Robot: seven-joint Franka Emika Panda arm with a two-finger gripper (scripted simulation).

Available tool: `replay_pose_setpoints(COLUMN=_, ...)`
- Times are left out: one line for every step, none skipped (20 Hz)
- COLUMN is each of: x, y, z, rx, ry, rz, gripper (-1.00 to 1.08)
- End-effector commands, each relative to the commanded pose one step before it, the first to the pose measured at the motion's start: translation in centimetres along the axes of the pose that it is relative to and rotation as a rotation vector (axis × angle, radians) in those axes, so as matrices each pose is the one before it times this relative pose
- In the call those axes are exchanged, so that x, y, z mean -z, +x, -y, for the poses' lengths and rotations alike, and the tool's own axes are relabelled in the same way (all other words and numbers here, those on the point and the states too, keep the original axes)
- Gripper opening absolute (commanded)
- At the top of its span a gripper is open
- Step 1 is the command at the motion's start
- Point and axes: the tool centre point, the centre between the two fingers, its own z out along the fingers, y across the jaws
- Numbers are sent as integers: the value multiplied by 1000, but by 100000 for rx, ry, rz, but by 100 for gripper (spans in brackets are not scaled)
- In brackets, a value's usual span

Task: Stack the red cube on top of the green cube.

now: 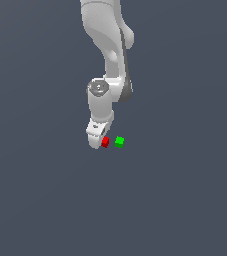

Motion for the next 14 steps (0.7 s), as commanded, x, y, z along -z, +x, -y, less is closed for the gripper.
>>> replay_pose_setpoints(x=-48, y=-41, z=-10, rx=632, ry=-21, rz=-2, gripper=100)
replay_pose_setpoints(x=9, y=25, z=-1, rx=-68, ry=-3, rz=13, gripper=100)
replay_pose_setpoints(x=23, y=6, z=-12, rx=-258, ry=-7, rz=12, gripper=100)
replay_pose_setpoints(x=29, y=16, z=-11, rx=-309, ry=-8, rz=8, gripper=100)
replay_pose_setpoints(x=18, y=10, z=-6, rx=-195, ry=-5, rz=4, gripper=100)
replay_pose_setpoints(x=6, y=3, z=-2, rx=-69, ry=-2, rz=1, gripper=100)
replay_pose_setpoints(x=-20, y=-13, z=9, rx=189, ry=10, rz=-5, gripper=100)
replay_pose_setpoints(x=-33, y=0, z=1, rx=0, ry=0, rz=0, gripper=100)
replay_pose_setpoints(x=-98, y=0, z=3, rx=0, ry=0, rz=0, gripper=100)
replay_pose_setpoints(x=-162, y=1, z=6, rx=0, ry=0, rz=0, gripper=100)
replay_pose_setpoints(x=-227, y=1, z=8, rx=0, ry=0, rz=0, gripper=100)
replay_pose_setpoints(x=-290, y=1, z=11, rx=0, ry=0, rz=0, gripper=100)
replay_pose_setpoints(x=-353, y=2, z=14, rx=0, ry=0, rz=0, gripper=100)
replay_pose_setpoints(x=-415, y=2, z=16, rx=0, ry=0, rz=0, gripper=100)
